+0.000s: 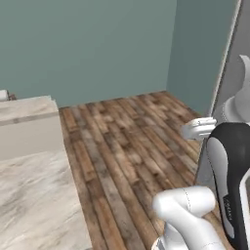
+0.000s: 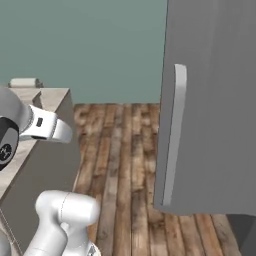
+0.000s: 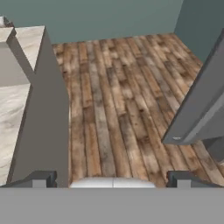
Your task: Retrieve the sausage and cheese from the fridge and place them on the cutting board on the counter.
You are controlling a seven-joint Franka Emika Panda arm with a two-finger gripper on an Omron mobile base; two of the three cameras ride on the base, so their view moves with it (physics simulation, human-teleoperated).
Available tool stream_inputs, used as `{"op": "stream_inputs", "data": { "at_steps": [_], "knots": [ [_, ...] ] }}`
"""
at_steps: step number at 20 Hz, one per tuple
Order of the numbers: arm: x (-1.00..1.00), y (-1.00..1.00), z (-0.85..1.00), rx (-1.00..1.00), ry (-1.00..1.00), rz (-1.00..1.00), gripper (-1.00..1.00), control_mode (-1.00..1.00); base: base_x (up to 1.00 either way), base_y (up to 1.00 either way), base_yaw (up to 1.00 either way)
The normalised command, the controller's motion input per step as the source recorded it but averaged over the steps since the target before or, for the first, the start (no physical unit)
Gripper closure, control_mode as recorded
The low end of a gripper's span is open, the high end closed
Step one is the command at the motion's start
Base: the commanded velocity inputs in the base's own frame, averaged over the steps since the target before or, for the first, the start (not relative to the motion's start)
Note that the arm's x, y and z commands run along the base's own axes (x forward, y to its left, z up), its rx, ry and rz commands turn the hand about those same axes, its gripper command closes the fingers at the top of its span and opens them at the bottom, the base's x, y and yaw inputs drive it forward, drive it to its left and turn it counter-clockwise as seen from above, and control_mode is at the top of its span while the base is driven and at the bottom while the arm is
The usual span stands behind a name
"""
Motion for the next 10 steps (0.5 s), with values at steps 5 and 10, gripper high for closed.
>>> {"op": "stream_inputs", "data": {
  "at_steps": [5, 10],
  "knots": [
    [0.00, 0.00, 0.00, 0.00, 0.00, 0.00, -1.00, 1.00, 1.00, 0.04, 0.05],
    [0.00, 0.00, 0.00, 0.00, 0.00, 0.00, -1.00, 1.00, 1.00, 0.00, -0.03]
  ]
}}
